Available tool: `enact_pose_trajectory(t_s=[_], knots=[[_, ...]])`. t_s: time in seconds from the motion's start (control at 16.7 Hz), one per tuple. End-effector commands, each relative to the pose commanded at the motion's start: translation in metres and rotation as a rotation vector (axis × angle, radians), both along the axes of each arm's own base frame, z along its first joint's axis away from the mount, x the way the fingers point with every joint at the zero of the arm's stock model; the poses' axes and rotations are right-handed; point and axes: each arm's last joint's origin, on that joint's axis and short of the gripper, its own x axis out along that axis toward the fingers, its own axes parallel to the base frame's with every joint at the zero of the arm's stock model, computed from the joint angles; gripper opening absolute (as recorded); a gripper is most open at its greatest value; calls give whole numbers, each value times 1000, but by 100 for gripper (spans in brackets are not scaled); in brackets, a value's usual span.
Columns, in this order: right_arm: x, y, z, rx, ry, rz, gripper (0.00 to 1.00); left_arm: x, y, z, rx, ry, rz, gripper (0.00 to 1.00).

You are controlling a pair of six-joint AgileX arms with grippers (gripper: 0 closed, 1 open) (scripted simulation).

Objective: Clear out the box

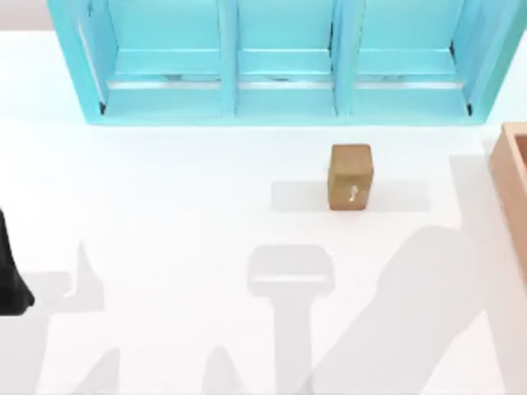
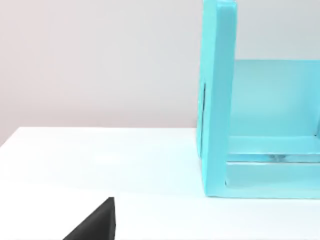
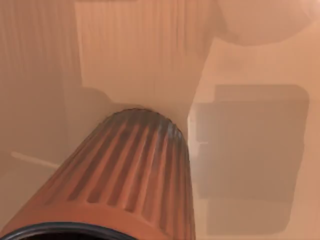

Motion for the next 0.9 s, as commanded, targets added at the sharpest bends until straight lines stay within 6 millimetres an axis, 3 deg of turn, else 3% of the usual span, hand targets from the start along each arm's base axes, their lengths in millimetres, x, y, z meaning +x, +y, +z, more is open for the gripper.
enact_pose_trajectory(t_s=[0.66,0.9], knots=[[0,0,0,0,0,0,2,0,0,0,0,0,0,100],[0,0,0,0,0,0,0,0,0,0,0,0,0,100]])
